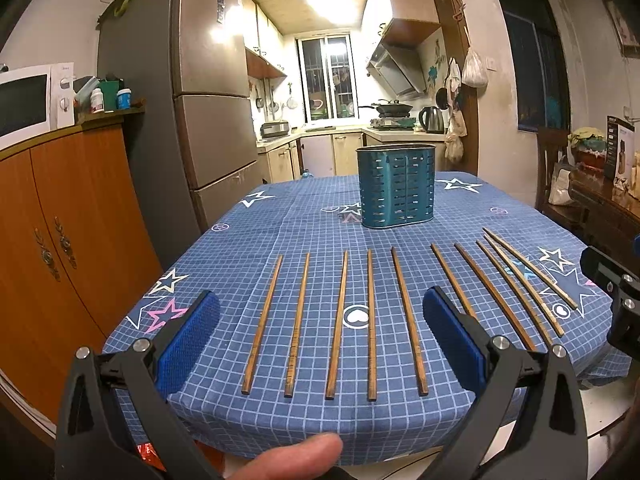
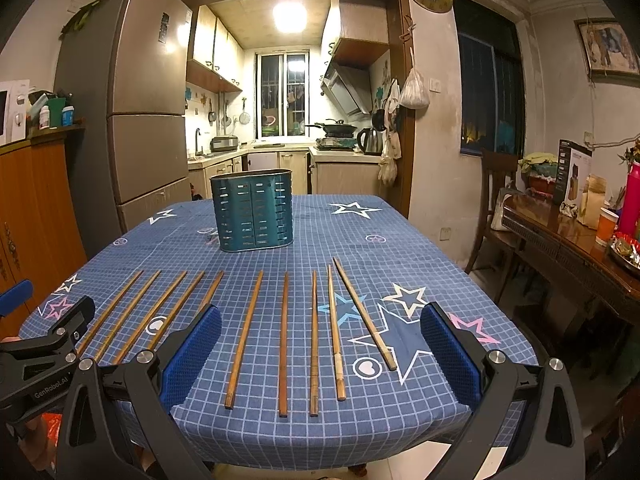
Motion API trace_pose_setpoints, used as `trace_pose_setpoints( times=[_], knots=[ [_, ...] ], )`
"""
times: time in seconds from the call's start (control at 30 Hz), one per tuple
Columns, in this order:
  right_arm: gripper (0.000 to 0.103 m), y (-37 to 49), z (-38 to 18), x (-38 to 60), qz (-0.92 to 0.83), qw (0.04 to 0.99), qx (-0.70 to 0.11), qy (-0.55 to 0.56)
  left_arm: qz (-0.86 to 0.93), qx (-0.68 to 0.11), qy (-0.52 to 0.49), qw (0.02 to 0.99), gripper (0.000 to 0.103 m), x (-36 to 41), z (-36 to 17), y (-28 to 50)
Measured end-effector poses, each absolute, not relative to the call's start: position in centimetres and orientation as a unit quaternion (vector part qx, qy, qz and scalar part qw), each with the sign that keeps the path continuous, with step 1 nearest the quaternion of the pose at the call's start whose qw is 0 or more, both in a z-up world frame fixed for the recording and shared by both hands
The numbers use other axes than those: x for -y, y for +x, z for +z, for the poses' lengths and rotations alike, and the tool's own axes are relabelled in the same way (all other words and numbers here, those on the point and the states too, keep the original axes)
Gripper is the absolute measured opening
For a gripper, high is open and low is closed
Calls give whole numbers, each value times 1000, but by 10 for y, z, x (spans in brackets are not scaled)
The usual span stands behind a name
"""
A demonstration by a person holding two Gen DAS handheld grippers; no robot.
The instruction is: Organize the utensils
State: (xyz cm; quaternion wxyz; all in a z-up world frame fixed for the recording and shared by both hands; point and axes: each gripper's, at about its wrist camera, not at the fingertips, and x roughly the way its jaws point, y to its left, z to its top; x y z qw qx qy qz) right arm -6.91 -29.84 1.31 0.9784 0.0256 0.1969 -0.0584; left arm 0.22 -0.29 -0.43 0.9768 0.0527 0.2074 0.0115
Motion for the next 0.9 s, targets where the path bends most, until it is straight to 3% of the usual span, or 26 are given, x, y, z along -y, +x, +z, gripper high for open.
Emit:
trace_pose_setpoints(
  times=[0.9],
  knots=[
    [100,-65,10,300,-70,981,-181,14,22,-198,57,978,98,0,-5,5]
  ],
)
